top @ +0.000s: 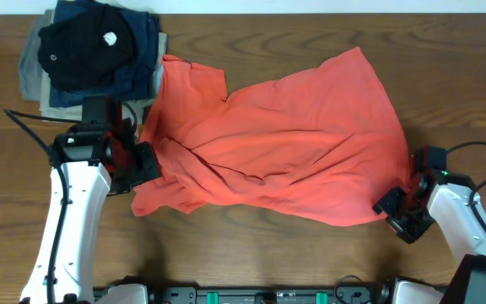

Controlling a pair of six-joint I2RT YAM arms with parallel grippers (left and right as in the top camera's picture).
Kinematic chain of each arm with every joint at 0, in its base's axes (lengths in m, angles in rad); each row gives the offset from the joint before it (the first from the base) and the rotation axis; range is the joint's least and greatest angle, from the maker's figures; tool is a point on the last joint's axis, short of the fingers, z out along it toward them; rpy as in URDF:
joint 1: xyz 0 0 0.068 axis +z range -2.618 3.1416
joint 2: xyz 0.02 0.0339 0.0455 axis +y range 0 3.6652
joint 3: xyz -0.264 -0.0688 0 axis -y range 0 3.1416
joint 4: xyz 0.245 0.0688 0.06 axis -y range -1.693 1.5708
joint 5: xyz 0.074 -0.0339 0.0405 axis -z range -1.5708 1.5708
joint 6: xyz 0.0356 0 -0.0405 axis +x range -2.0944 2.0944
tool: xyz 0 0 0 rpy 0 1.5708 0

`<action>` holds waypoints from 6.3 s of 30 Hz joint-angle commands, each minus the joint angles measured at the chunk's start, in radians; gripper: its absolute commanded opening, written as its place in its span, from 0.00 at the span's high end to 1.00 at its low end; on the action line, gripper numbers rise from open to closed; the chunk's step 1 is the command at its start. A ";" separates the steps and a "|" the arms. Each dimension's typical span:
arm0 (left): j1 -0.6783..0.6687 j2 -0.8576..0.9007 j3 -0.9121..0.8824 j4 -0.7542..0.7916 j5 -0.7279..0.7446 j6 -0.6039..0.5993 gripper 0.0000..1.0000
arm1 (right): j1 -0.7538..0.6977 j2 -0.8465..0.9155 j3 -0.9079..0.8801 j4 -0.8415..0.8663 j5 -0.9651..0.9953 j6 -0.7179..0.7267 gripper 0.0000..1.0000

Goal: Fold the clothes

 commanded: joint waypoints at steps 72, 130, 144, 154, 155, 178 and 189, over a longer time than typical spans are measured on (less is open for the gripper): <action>-0.128 0.007 -0.268 -0.103 0.161 -0.033 0.32 | -0.411 0.207 0.543 -0.094 -0.043 -0.186 0.99; -0.191 -0.247 -0.052 -0.148 0.151 -0.106 0.94 | -0.409 0.207 0.543 -0.137 -0.077 -0.209 0.99; -0.190 -0.299 0.231 -0.386 0.144 -0.057 0.94 | -0.410 0.181 0.543 -0.227 -0.071 -0.235 0.99; -0.190 -0.349 0.491 -0.580 0.145 -0.035 0.94 | -0.417 0.022 0.606 -0.288 -0.040 -0.269 0.99; -0.190 -0.350 0.525 -0.598 0.147 -0.036 0.94 | -0.417 0.013 0.632 -0.310 -0.043 -0.283 0.99; -0.191 -0.458 0.696 -0.650 0.484 -0.095 0.94 | -0.417 0.009 0.940 -0.517 0.063 -0.339 0.99; -0.191 -0.519 0.623 -0.649 0.178 -0.226 0.94 | -0.417 0.009 0.941 -0.520 0.068 -0.339 0.99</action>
